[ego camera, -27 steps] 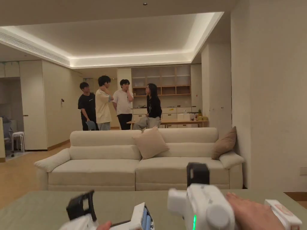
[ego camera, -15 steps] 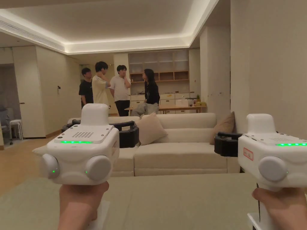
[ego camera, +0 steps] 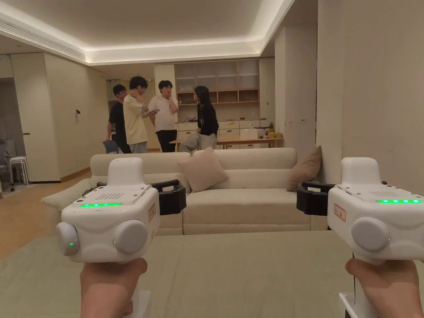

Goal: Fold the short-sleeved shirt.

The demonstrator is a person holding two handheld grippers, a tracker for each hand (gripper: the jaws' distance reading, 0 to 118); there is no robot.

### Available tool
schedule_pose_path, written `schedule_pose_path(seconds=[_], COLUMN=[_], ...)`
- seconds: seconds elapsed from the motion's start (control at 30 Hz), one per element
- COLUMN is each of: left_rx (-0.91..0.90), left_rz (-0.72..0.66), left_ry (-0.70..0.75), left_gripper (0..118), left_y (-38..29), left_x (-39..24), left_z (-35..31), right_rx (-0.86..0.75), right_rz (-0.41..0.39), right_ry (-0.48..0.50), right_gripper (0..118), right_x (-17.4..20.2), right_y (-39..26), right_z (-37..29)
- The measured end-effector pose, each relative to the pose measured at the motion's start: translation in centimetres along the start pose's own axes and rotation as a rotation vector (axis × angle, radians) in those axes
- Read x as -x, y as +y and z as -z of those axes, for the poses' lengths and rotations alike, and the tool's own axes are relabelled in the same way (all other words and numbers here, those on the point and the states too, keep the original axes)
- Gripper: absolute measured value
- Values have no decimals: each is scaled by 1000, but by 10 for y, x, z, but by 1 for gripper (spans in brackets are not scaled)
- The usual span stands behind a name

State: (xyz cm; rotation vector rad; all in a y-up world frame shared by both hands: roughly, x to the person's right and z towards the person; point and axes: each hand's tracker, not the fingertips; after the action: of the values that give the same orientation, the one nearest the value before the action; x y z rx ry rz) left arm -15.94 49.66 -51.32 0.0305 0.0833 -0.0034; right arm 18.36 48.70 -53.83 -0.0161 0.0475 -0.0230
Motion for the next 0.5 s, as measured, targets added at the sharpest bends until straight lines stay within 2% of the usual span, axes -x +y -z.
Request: schedule_pose_path(seconds=[0.5], left_rx=[3], left_rz=[10], left_ry=[-14], left_gripper=[118], left_y=[4], left_x=[-10], left_z=[-1], right_rx=[7], right_rz=[11], right_ry=[-12], right_gripper=[118], right_x=[-4], right_y=[-4], right_z=[0])
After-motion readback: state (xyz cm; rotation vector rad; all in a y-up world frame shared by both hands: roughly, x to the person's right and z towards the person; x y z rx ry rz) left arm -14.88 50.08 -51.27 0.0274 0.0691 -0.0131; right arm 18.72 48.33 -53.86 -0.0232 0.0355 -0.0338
